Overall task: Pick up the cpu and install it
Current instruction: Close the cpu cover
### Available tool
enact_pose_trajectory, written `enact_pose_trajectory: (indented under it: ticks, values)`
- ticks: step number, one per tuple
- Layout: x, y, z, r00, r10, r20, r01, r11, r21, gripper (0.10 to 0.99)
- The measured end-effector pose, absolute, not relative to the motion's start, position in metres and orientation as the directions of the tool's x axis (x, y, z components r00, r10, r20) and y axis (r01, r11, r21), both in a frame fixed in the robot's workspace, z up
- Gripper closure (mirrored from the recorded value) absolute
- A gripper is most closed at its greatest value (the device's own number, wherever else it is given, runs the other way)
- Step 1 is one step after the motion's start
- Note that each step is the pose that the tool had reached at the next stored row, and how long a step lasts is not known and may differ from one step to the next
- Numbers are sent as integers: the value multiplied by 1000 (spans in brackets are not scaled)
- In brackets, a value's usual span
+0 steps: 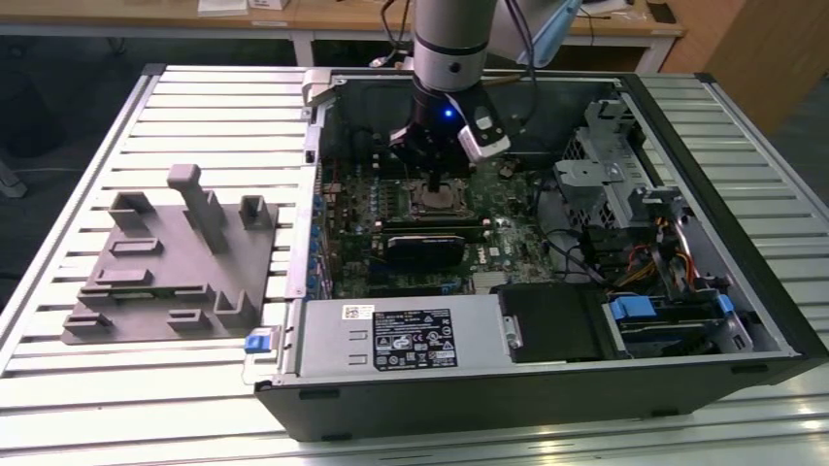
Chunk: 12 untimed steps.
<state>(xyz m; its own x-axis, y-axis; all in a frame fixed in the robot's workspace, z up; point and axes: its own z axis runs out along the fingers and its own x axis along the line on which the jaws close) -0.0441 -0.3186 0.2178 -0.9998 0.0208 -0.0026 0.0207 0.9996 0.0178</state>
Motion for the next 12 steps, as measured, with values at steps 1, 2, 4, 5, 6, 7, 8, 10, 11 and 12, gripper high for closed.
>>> enact_pose_trajectory:
  ticks: [1,2,4,5,6,7,8,10,11,12]
  values:
    - [-44,-319,218,-999,32,-4,32,999,14,980]
    - [-44,-319,218,-999,41,-5,41,999,10,980]
    - [-44,-319,218,-998,55,-6,55,998,2,980]
    - [-44,-319,218,-998,61,-6,61,998,-2,980]
    - [-43,-319,218,-998,65,-6,65,998,-4,980]
    - [-42,-319,217,-998,69,-6,69,998,-6,980]
    - [-41,-319,217,-997,72,-6,72,997,-6,980]
    - [-39,-319,217,-997,77,-6,77,997,-6,980]
    - [-39,-319,217,-997,78,-6,78,997,-6,980]
    - [-39,-319,217,-997,78,-6,78,997,-6,980]
